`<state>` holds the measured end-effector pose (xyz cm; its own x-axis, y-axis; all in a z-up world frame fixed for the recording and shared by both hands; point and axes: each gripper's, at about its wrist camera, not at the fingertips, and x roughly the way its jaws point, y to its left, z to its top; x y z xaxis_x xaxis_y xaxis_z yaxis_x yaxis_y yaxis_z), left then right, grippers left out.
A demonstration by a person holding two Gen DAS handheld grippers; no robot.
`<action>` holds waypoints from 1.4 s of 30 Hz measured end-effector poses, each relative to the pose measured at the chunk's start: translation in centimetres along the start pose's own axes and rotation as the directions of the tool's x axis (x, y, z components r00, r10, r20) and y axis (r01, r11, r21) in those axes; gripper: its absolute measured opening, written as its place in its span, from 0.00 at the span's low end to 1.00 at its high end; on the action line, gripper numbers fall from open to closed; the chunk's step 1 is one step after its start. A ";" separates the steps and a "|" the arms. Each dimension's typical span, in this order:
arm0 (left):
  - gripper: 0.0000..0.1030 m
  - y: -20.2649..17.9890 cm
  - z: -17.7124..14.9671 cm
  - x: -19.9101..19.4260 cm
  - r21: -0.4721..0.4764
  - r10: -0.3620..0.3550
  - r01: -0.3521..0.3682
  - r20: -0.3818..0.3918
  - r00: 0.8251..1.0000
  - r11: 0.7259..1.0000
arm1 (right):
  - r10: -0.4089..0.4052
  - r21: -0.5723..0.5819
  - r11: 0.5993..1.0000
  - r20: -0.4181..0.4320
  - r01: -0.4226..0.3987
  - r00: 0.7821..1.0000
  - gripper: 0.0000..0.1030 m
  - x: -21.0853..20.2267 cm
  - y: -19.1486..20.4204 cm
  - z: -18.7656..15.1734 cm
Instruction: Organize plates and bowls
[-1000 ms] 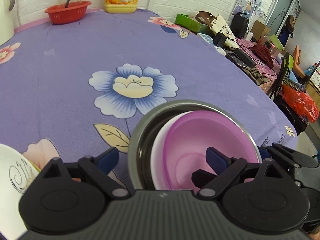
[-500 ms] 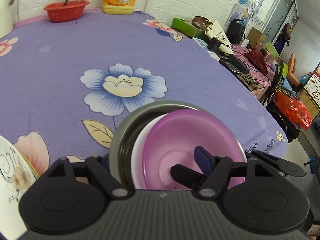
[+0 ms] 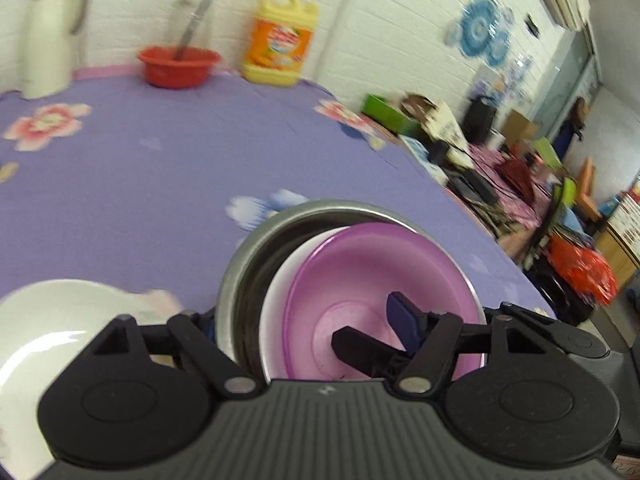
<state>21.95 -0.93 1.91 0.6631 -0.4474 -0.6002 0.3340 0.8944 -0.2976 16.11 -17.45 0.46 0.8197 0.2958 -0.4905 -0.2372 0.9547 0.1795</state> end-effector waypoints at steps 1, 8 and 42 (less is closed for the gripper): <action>0.68 1.0 -0.1 -1.1 -0.011 0.033 -0.033 0.017 0.999 0.999 | 0.028 -0.016 0.999 0.004 -0.028 1.000 1.00 0.4 1.1 0.3; 0.68 7.8 -1.9 -6.7 -0.129 0.210 -0.202 0.055 0.976 0.971 | 0.237 -0.110 0.964 -0.043 -0.240 0.971 1.00 3.7 9.2 1.0; 0.96 11.3 -2.3 -9.3 -0.197 0.209 -0.170 0.199 0.957 0.965 | 0.148 -0.210 0.965 -0.046 -0.154 0.988 1.00 5.3 13.0 0.7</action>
<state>18.00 13.31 2.38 0.8381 -0.2417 -0.4890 0.0774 0.9401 -0.3319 17.77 -3.53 0.81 0.7507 0.4348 -0.4974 -0.4650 0.8826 0.0697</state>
